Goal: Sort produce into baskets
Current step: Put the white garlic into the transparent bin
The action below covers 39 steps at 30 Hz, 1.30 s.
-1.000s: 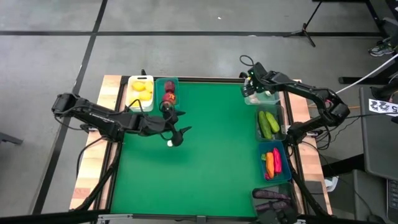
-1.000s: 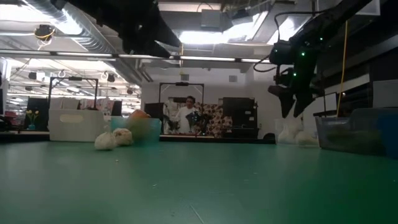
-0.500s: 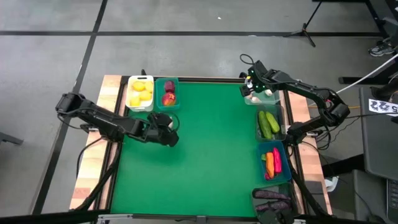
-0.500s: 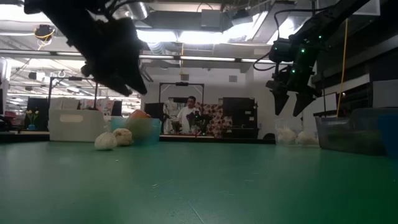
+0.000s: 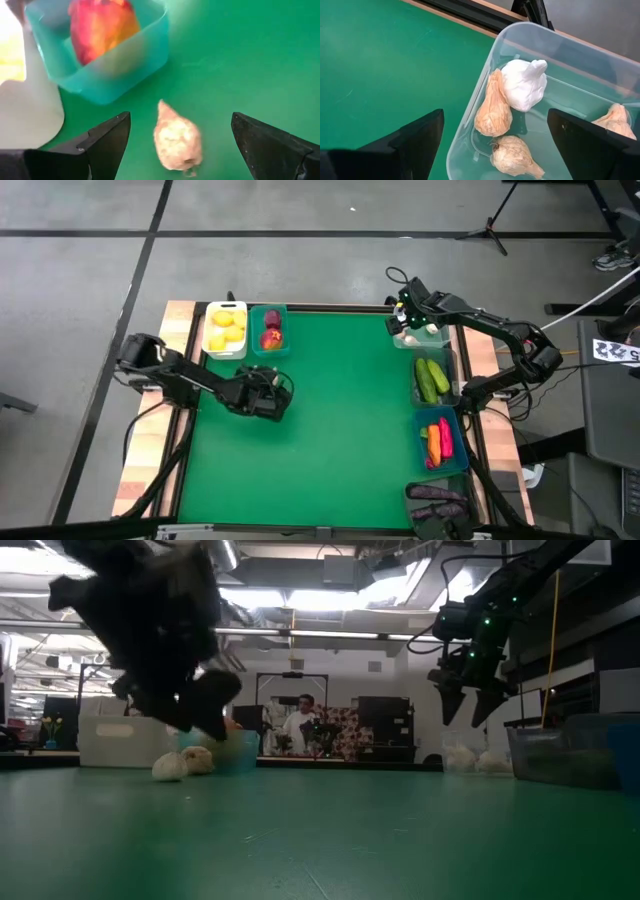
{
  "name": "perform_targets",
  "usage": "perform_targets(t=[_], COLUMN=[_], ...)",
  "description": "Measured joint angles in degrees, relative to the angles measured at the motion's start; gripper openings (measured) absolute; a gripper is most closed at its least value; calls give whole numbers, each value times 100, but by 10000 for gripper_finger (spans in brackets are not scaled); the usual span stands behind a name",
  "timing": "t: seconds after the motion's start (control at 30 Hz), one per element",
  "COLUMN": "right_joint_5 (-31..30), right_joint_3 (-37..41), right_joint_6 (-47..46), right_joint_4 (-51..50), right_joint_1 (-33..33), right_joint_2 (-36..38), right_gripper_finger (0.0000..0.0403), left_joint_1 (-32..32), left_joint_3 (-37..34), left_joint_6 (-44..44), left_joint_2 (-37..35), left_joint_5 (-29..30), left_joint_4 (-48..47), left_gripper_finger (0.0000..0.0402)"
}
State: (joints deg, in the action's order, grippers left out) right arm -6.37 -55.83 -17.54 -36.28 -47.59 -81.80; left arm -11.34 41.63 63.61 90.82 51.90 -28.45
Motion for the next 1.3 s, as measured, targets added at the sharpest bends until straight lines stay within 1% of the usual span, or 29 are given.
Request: perform_targets(t=[0.17, 0.23, 0.3, 0.4, 0.53, 0.67, 0.8, 0.9, 1.0, 1.1, 1.2, 1.3], right_joint_5=[0, 0, 2, 2, 4, 4, 5, 185, 306, 304, 304, 369], right_joint_3=[-2, -2, -2, -2, -2, -4, -4, -4, -4, -4, -4, -4], right_joint_6=[3, 20, 24, 33, 46, 46, 47, 132, 136, 136, 136, 134], right_joint_4=[-86, -107, -130, -125, -125, -123, -105, -106, -105, -110, -70, 14], right_joint_1=[0, 0, 0, 0, 0, 0, 0, 0, 0, 0, 0, 0], right_joint_2=[-2, -2, -2, -2, -2, -4, -4, -4, -4, 48, 250, 559], right_gripper_finger=[356, 356, 356, 356, 356, 356, 356, 356, 356, 356, 356, 356], left_joint_1=[95, 106, 99, 99, 95, 77, 84, 84, 84, 84, 84, 84], left_joint_3=[-4, -59, -213, -510, -850, -889, -883, -805, -693, -564, -458, -398], left_joint_6=[610, 812, 948, 1019, 1131, 976, 615, 445, 220, -37, -362, -761], left_joint_2=[443, 542, 560, 540, 510, 505, 511, 499, 383, 177, -86, -364], left_joint_5=[0, -9, -39, -206, -265, -274, -296, -385, -506, -470, -438, -411], left_joint_4=[-321, -313, -135, 403, 1073, 1226, 1471, 1522, 1558, 1599, 1615, 1875], left_gripper_finger=[341, 341, 341, 334, 300, 256, 220, 199, 181, 168, 159, 153])
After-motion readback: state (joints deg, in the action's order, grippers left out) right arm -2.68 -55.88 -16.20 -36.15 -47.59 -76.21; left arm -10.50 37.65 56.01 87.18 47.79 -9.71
